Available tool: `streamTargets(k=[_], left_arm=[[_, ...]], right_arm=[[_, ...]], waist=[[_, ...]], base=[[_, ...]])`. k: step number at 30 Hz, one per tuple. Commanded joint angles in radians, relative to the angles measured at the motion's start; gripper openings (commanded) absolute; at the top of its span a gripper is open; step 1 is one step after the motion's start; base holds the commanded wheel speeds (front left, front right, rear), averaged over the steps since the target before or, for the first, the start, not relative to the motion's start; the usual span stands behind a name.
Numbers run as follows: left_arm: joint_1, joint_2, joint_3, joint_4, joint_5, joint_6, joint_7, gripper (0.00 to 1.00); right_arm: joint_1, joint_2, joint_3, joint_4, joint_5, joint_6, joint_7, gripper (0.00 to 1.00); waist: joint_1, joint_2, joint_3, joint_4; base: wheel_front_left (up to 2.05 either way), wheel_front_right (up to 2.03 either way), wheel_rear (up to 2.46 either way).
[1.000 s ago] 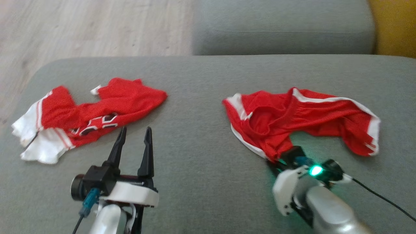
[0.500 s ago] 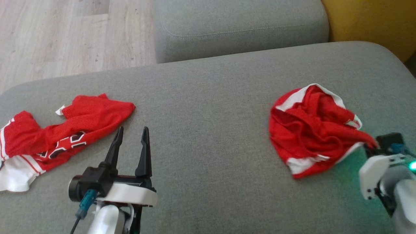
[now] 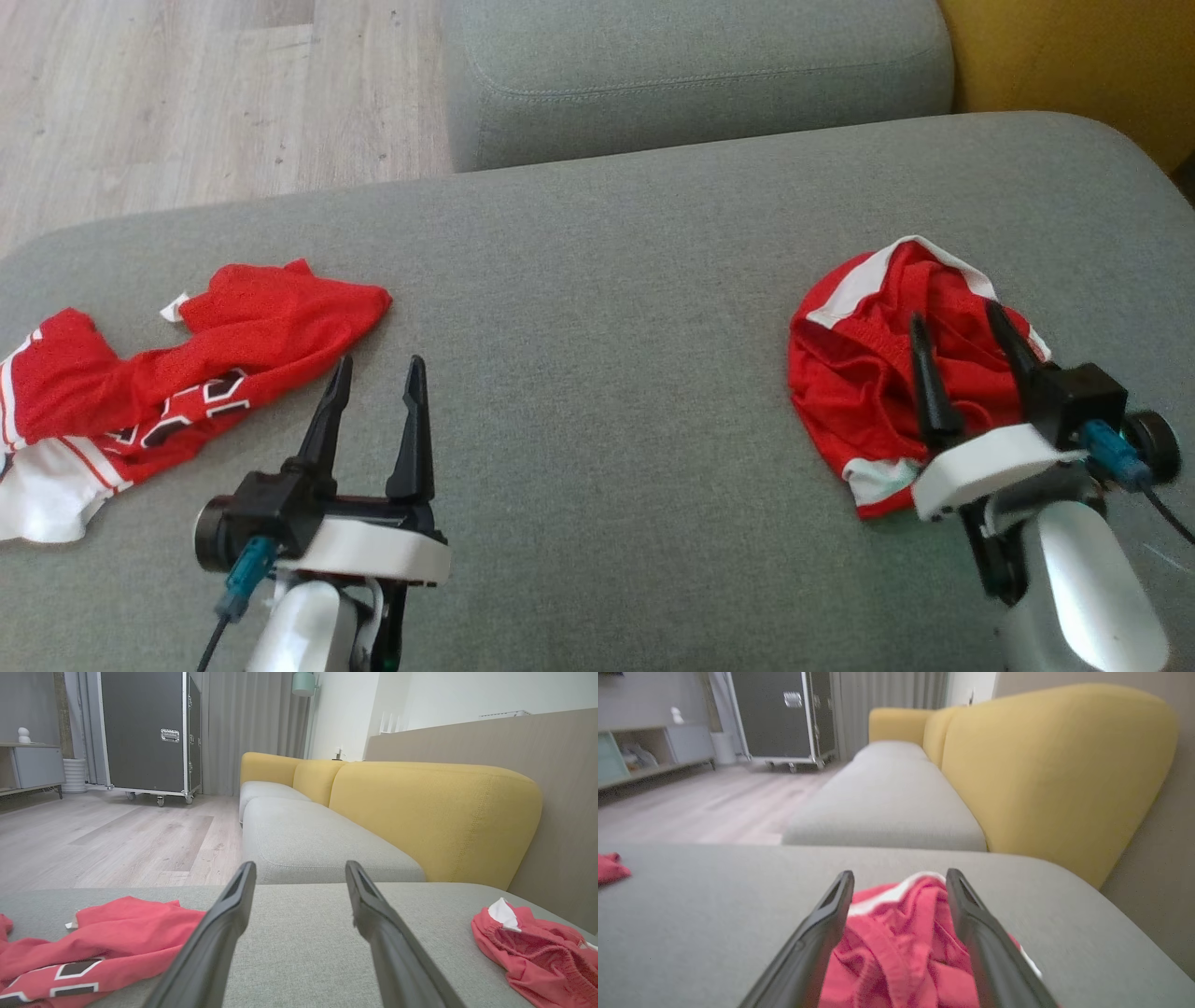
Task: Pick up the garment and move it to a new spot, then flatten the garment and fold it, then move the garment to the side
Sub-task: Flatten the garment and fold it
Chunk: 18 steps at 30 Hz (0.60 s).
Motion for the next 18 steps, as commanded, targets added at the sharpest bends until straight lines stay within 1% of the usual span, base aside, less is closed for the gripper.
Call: streamTargets(k=[1,3,6,12,18], left_arm=[[-0.048,0.003,0.037,-0.029,0.009,0.000,-0.006,1.00],[-0.046,0.003,0.037,-0.029,0.010,-0.002,-0.006,1.00],[-0.043,0.003,0.030,-0.029,0.011,-0.004,-0.006,1.00],[-0.040,0.003,0.015,-0.020,0.019,-0.008,-0.006,1.00],[-0.040,0.003,0.025,-0.020,0.027,-0.011,-0.006,1.00]], right_arm=[[-0.012,0.005,0.045,-0.061,0.029,0.004,-0.055,1.00],[-0.003,0.012,0.060,-0.083,0.060,0.004,-0.099,1.00],[0.021,0.018,0.060,-0.095,0.084,0.004,-0.133,1.00],[0.065,0.020,0.057,-0.083,0.128,0.004,-0.148,1.00],[0.088,0.020,-0.002,-0.038,0.129,0.004,-0.149,1.00]], waist=[[0.0000,0.0000,-0.001,0.000],[0.0000,0.0000,-0.003,0.002],[0.0000,0.0000,-0.006,0.010],[0.0000,0.0000,-0.007,0.024],[0.0000,0.0000,-0.002,0.027]], base=[[0.00,0.00,0.00],[0.00,0.00,0.00],[0.00,0.00,0.00],[0.00,0.00,0.00],[0.00,0.00,0.00]])
